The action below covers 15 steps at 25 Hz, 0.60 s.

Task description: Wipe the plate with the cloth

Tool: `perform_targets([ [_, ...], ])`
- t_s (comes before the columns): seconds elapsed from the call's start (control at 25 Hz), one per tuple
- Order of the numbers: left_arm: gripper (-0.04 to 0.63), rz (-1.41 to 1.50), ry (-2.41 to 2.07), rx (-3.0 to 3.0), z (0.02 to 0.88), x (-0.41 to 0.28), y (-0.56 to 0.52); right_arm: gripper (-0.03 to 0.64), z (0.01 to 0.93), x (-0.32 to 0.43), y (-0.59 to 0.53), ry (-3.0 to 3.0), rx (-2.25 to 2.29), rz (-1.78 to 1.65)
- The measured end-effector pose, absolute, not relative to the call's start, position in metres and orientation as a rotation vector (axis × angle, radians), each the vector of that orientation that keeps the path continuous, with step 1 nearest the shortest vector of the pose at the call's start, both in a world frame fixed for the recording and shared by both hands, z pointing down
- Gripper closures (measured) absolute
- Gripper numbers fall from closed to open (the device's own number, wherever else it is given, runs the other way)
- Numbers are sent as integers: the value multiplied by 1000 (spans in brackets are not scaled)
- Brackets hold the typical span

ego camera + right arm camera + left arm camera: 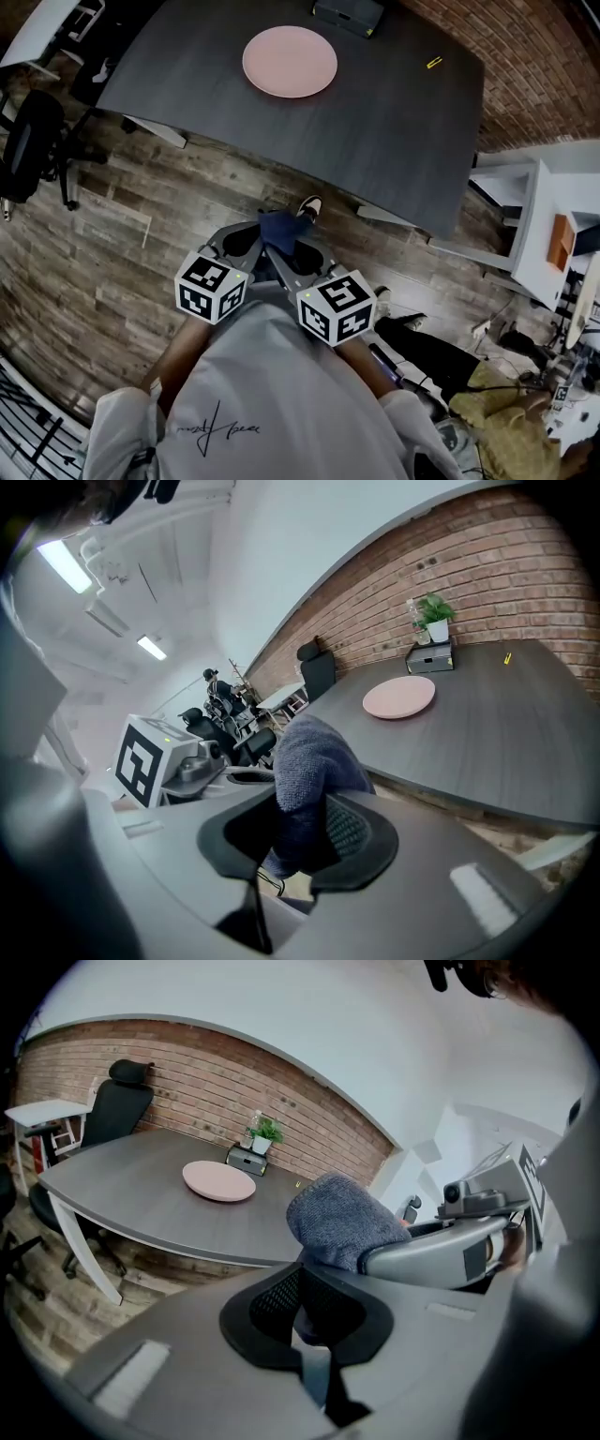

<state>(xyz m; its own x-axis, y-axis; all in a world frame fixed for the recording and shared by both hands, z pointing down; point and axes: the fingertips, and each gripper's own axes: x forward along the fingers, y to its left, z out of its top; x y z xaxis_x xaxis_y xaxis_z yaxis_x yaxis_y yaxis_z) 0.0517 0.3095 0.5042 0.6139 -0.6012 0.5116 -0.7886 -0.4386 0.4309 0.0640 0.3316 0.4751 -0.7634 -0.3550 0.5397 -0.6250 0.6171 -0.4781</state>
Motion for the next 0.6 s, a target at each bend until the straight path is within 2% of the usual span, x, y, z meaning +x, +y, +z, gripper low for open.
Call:
perform_targets([
  [0.2,591,407,-1095,2181,505,59,258,515,476,72,279,-2475,747,987],
  [0.6,591,506,-1063,2229,487,125,136,517,462,140,159,-2519,844,1080],
])
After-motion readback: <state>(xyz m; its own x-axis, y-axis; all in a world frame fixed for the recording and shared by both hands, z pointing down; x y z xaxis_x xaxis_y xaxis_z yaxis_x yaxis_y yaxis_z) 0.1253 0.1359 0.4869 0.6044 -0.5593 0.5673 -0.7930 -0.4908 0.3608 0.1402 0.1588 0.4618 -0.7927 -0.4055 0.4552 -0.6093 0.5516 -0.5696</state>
